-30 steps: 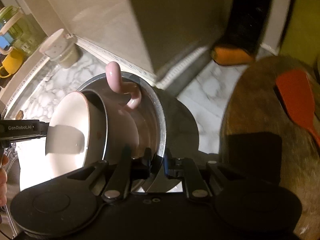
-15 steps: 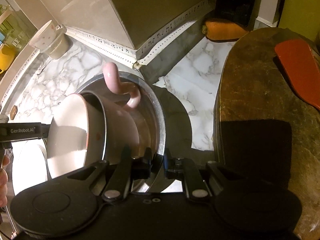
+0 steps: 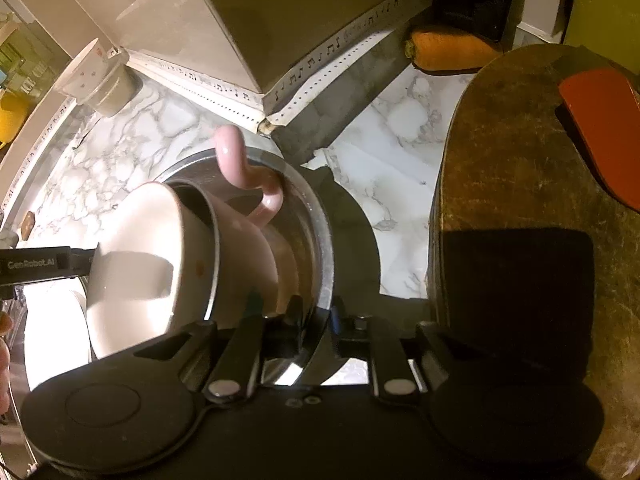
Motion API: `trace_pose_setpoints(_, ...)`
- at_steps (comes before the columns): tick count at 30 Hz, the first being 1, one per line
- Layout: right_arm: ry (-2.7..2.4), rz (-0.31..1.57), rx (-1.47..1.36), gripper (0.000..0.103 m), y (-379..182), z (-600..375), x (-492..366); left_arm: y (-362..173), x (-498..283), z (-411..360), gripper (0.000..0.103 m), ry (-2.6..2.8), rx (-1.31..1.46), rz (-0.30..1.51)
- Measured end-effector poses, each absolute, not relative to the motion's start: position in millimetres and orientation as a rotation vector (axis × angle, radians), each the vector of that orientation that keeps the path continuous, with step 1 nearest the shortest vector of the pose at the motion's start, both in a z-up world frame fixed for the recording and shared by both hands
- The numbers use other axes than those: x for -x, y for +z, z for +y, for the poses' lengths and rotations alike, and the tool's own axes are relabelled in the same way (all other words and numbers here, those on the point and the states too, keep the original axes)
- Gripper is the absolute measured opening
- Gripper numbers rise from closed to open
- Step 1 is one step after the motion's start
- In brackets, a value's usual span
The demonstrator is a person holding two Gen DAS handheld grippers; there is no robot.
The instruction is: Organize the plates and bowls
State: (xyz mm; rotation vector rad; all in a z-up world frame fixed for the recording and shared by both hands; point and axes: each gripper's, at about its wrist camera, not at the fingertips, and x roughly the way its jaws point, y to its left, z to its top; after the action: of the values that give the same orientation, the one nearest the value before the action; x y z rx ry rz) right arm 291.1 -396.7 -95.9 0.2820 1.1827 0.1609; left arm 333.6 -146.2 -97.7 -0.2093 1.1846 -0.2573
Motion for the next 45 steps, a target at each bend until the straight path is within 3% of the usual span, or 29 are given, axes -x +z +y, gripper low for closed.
trace_pose_setpoints(20, 0.132, 1.037, -0.189, 0.039, -51, -380, -244, -49, -276, -147, 0.014, -0.300, 0.135, 1.058)
trace_pose_setpoints(22, 0.127, 1.021, -0.184, 0.042, -46, -377, -235, -44, -267, -145, 0.018, -0.307, 0.128, 1.042)
trace_pose_setpoints(24, 0.121, 0.997, -0.182, 0.044, -40, -374, -224, -38, -257, -142, 0.031, -0.314, 0.129, 1.022)
trace_pose_setpoints(27, 0.117, 0.969, -0.185, 0.047, -32, -370, -207, -31, -243, -145, 0.042, -0.327, 0.103, 0.997)
trace_pose_setpoints(32, 0.106, 0.930, -0.182, 0.057, -22, -363, -184, -22, -231, -151, 0.045, -0.339, 0.062, 0.963)
trace_pose_setpoints(36, 0.110, 0.909, -0.173, 0.065, -18, -364, -176, -19, -230, -154, 0.065, -0.341, 0.037, 0.947)
trace_pose_setpoints(41, 0.146, 0.882, -0.184, 0.079, -20, -374, -179, -22, -244, -158, 0.066, -0.307, 0.009, 0.941)
trace_pose_setpoints(45, 0.193, 0.878, -0.186, 0.083, -30, -383, -190, -28, -259, -158, 0.067, -0.260, 0.006, 0.934)
